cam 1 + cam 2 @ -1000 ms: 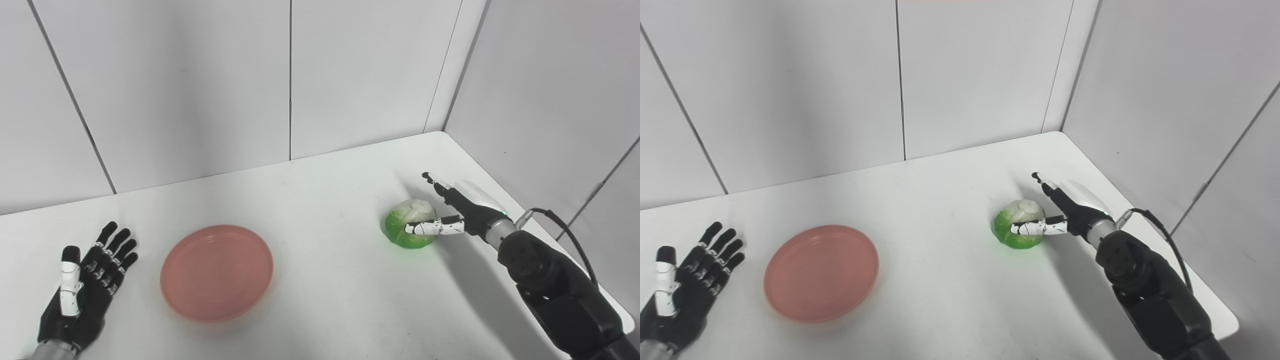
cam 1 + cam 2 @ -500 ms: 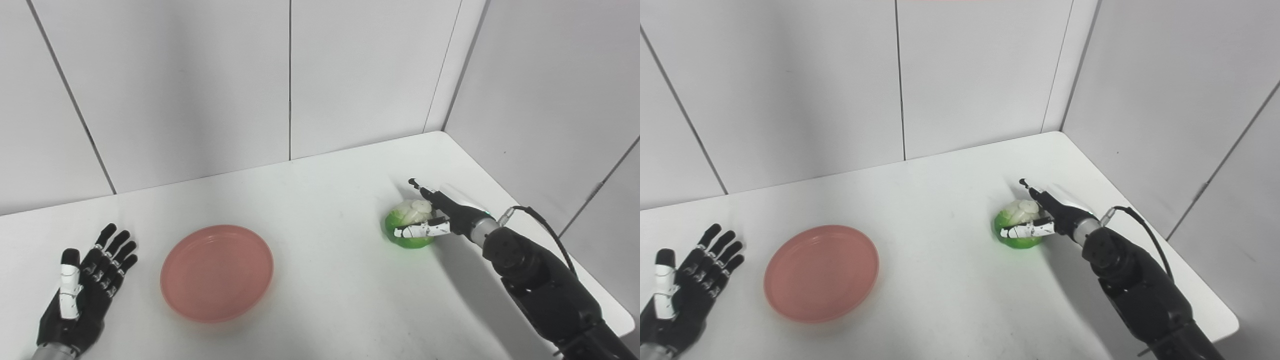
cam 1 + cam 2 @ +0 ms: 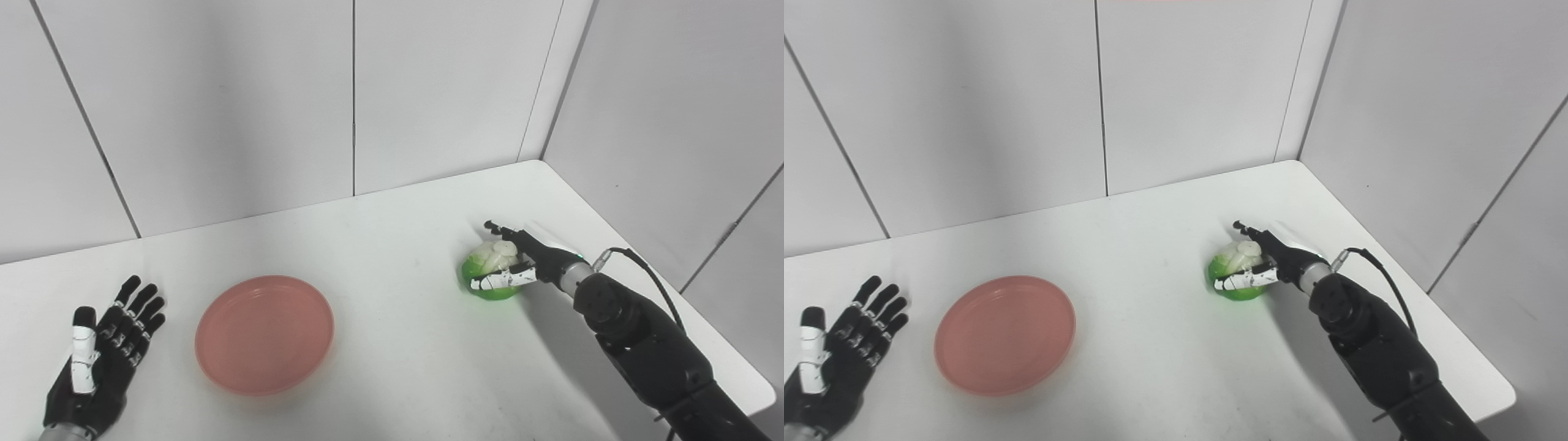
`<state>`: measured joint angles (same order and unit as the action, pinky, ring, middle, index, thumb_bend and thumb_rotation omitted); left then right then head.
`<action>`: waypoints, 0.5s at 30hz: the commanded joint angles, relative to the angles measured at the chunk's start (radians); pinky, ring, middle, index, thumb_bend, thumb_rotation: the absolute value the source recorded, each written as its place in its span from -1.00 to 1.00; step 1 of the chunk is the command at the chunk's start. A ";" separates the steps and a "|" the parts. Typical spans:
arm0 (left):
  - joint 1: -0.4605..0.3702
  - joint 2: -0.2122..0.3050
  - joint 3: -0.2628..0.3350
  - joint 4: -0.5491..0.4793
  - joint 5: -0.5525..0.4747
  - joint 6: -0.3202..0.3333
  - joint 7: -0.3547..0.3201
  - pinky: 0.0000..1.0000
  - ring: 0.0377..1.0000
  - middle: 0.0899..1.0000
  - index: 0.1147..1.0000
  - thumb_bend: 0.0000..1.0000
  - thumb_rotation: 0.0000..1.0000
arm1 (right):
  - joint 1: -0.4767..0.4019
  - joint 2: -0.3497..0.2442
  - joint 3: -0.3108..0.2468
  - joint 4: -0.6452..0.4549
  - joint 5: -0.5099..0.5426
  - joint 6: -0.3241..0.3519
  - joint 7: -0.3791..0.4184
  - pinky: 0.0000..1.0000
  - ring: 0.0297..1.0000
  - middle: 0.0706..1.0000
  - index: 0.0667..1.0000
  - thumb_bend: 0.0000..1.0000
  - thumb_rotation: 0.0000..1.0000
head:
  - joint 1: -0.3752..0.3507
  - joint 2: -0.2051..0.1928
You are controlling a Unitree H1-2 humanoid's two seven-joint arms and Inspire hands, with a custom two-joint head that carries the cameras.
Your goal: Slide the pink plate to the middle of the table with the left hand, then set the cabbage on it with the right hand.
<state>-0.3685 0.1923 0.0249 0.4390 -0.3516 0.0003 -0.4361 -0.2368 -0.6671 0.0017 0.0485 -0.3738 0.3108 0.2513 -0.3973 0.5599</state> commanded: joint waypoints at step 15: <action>0.049 0.005 -0.010 0.030 0.026 0.097 0.020 0.98 0.94 0.93 0.93 0.77 0.92 | -0.016 0.006 -0.025 0.010 0.005 -0.096 -0.090 -0.13 -0.19 -0.18 -0.04 0.04 -1.00 | 0.011 0.003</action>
<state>-0.3597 0.1925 0.0233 0.4140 -0.3510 0.0287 -0.4317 -0.2367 -0.6504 -0.0093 0.0739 -0.3610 0.2333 0.1829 -0.3881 0.5615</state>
